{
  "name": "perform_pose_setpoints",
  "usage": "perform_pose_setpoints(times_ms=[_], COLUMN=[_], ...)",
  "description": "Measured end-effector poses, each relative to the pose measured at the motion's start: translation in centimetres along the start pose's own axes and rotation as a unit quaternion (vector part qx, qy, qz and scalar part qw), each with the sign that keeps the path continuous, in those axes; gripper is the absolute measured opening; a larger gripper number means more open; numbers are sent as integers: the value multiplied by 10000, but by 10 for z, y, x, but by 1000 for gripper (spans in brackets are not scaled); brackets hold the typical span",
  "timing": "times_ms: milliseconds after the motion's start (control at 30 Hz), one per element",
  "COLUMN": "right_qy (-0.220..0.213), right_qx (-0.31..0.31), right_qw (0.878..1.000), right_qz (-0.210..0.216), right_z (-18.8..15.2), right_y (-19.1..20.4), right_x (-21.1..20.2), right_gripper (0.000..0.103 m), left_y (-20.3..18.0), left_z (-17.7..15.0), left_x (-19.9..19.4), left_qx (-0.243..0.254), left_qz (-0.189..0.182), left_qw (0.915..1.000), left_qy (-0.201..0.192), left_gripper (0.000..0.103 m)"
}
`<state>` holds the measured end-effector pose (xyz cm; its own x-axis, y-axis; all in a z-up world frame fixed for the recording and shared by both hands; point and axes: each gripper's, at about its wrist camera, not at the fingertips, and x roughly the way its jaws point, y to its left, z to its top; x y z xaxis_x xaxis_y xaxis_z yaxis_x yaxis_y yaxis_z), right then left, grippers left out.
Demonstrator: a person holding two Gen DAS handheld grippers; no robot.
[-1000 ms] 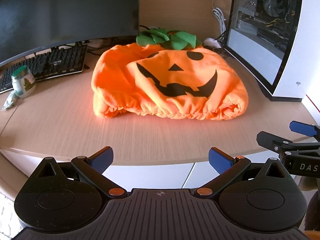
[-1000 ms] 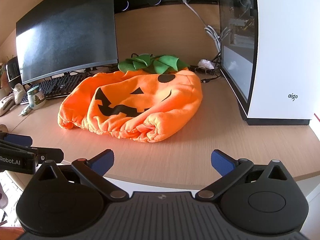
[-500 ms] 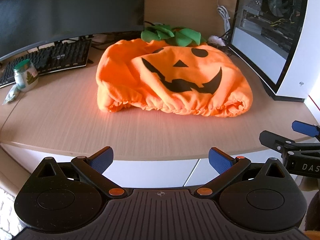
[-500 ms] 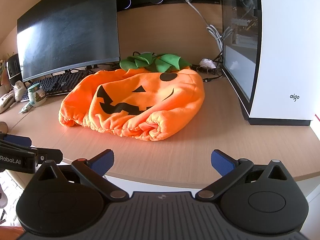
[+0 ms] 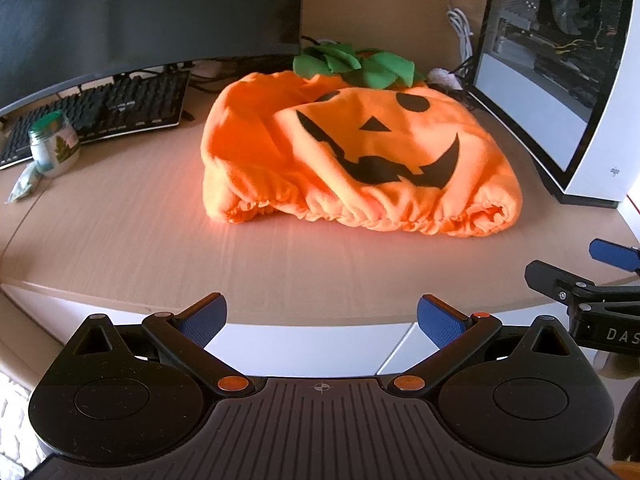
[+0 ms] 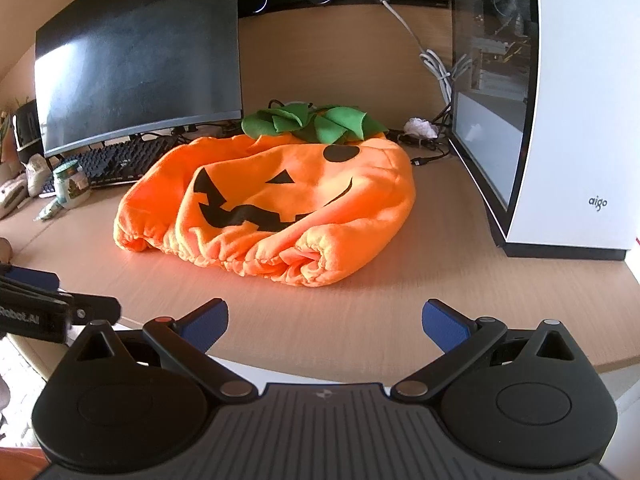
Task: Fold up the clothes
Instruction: 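Lift the orange garment by its green leaves with the right gripper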
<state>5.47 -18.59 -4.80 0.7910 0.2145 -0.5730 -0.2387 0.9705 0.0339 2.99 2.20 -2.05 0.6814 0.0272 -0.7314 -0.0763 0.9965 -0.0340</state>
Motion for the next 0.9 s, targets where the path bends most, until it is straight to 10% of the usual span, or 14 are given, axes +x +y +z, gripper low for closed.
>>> perform_pose_setpoints(times_ms=[267,400,633,900], right_qy=[-87,-32,1158,1963], right_qx=[-919,-461,1035,763], right_qw=[9948,9989,9833,9734], right_qz=[-436,106,944,903], right_z=[20,55,74,56], right_y=[8,2,-17,-18], right_x=[41,67,140,109], right_gripper=[103,103,103,103], left_y=[22,39,63,96], left_z=[40,83,131,114], left_x=[23,33,121,144], left_qx=[316,49,-908,-972], left_qz=[391,-600,-1640,-2462], left_qw=[9987,9977,9794,9426], left_qy=[-124,-326,746,2035], left_gripper=[103,103,103,103])
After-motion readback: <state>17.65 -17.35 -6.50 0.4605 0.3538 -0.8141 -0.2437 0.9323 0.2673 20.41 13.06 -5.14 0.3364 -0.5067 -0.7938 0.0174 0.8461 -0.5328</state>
